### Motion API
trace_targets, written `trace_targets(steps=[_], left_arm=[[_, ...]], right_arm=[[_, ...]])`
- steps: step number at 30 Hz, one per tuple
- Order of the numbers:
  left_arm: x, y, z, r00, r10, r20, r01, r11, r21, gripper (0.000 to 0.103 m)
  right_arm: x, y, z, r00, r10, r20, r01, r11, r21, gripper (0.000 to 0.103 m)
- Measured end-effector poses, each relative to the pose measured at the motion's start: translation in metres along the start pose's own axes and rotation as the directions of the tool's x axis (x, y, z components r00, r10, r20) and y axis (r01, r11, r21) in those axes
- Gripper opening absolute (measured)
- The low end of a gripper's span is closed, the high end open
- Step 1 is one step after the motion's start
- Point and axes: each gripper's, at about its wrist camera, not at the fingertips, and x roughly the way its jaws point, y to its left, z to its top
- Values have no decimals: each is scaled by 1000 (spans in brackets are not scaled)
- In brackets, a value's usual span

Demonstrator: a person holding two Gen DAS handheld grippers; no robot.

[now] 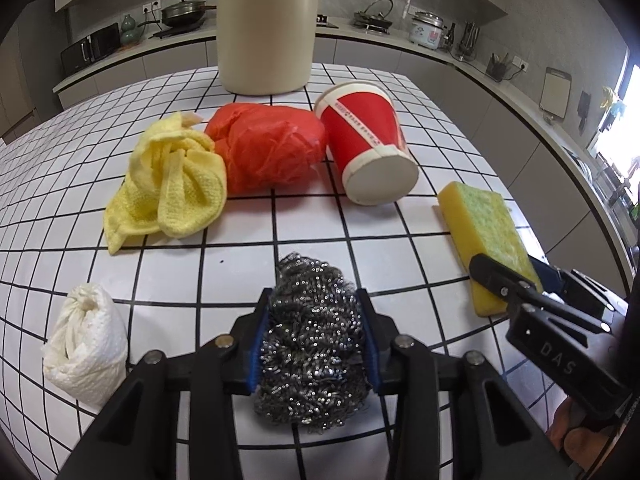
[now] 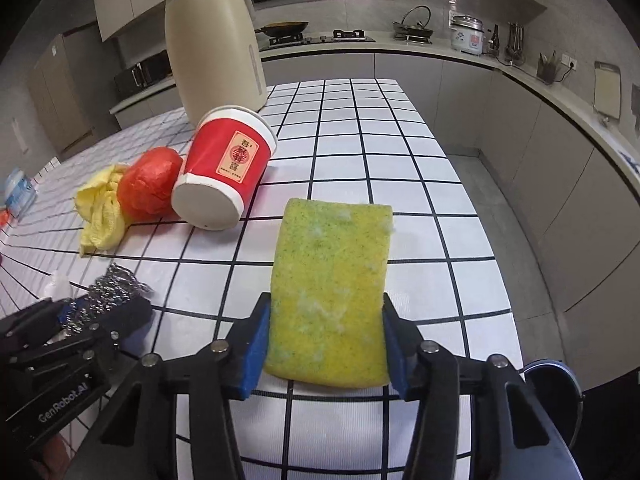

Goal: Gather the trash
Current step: 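Grasp the steel wool with the left tool while the right tool grasps the yellow sponge, then carry the steel wool and yellow sponge with both tools over the black bin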

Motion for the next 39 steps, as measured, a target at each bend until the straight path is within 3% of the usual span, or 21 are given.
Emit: trace_targets(steps=[18, 39], left_arm=[[-30, -38, -14, 999, -15, 28, 15, 1000, 7, 40], [-48, -122, -29, 996, -79, 35, 76, 992, 96, 40]], right_arm=[[-63, -30, -24, 993, 110, 54, -113, 992, 62, 47], [-119, -95, -58, 990, 99, 99, -113, 982, 152, 47]])
